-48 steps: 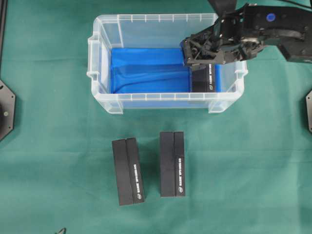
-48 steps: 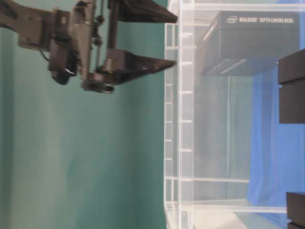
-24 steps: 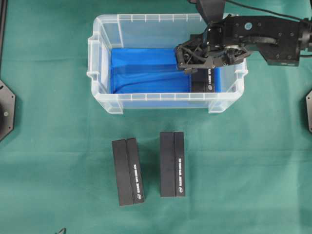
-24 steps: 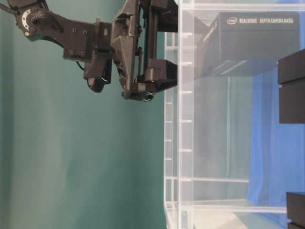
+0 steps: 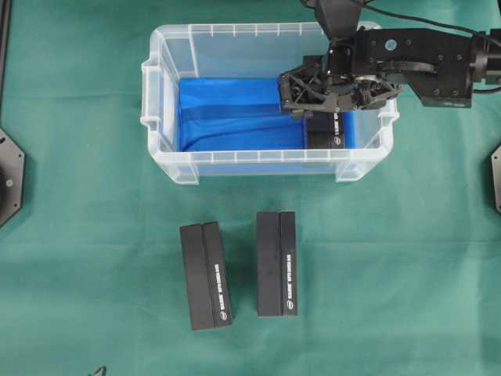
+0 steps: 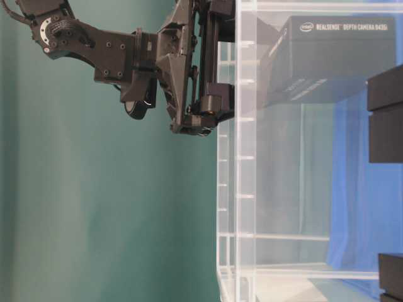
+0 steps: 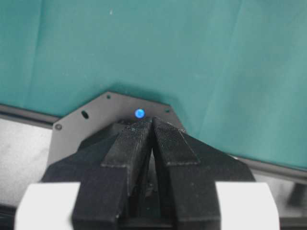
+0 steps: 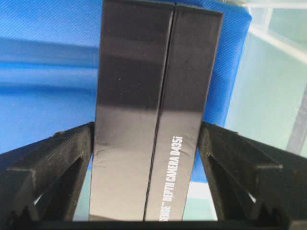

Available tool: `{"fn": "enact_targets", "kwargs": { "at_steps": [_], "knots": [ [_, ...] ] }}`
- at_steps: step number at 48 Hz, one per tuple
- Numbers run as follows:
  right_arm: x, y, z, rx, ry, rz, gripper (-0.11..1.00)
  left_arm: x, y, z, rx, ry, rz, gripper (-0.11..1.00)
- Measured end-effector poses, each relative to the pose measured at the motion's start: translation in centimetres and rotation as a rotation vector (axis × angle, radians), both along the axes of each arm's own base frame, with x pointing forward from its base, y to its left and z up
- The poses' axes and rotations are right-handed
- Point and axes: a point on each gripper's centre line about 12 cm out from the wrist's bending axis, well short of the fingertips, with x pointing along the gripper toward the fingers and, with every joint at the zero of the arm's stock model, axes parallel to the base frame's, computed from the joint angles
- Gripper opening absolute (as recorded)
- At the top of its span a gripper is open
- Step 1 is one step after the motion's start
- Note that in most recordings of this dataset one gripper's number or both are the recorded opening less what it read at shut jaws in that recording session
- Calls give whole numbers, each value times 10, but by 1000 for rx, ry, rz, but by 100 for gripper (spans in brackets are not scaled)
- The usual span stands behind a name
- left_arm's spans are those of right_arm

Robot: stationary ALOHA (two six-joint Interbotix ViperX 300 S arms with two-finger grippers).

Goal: Take the box out of the case with the right arm.
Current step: 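Lower the right gripper and close it on the last box, then lift the last box up out of the case with the right gripper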

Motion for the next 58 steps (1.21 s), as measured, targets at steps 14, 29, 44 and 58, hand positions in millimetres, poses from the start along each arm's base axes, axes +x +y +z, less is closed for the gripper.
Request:
{"fn": "enact_targets", "kwargs": {
  "at_steps": [14,29,44,58],
  "knots": [
    [0,2,0,15,-2,-10,72,0,0,0,-1,0,-1,0],
    [1,1,0,20,-13,-51,65,-1,0,0,0,-2,0,0],
    [1,1,1,18,-13,-55,65,-1,0,0,0,-3,0,0],
    [2,0,8,11,-2,-54,65,-2,0,0,0,-6,0,0]
  ]
}}
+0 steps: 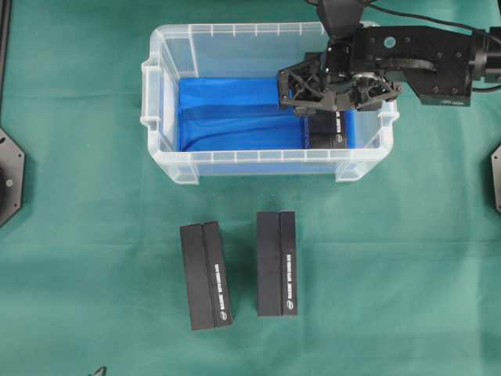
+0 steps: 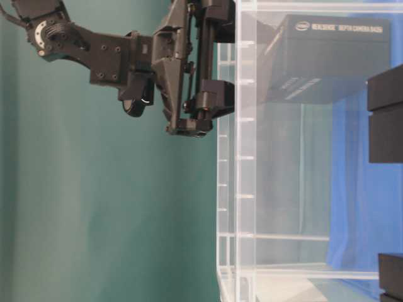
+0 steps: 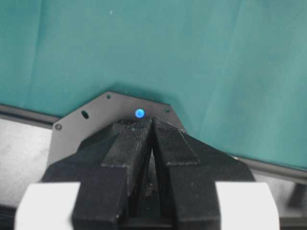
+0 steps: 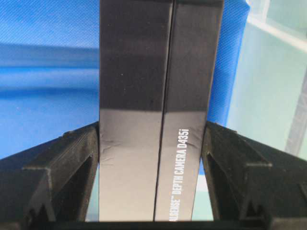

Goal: Take the box out of the case with the right arm.
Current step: 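Lift the last box up out of the case with the right gripper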

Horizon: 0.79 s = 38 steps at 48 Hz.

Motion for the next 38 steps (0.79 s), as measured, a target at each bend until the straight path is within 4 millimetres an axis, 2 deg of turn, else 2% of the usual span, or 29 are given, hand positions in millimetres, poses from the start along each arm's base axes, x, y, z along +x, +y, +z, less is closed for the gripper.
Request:
{"fn": "enact_targets", "kwargs": {
  "at_steps": [8,16,33,38],
  "knots": [
    [3,-1,12,-6,8,-2,65,0,0,0,0,0,0,0],
    [2,-4,32,-28,11,-9,65,-1,0,0,0,0,0,0],
    [-8,2,109,-117,-8,-16,65,-1,0,1,0,-6,-2,0],
    [-11,5,125,-136,4,-20,65,-1,0,0,0,-3,0,0]
  ]
}}
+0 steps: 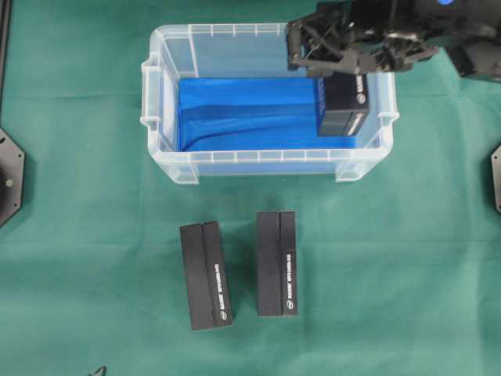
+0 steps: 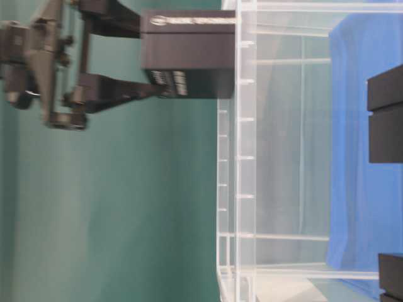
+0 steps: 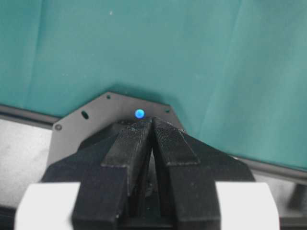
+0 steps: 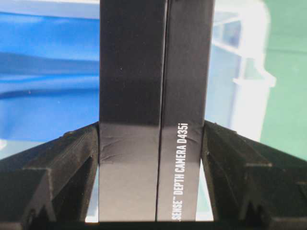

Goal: Take the box out of the case with the right arm.
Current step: 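Lift the last box up out of the case with the right gripper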

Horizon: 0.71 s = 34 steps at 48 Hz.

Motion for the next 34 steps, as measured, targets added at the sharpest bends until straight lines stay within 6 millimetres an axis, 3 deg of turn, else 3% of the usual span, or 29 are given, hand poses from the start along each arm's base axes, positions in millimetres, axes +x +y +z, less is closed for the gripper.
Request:
{"fn": "enact_targets", "kwargs": {
  "at_steps": [17,34],
  "knots": [
    [-1,12,42,-70,-22,9,65,0,0,0,0,-3,0,0],
    [-5,17,57,-91,-6,0,65,0,0,0,0,-2,0,0]
  ]
}}
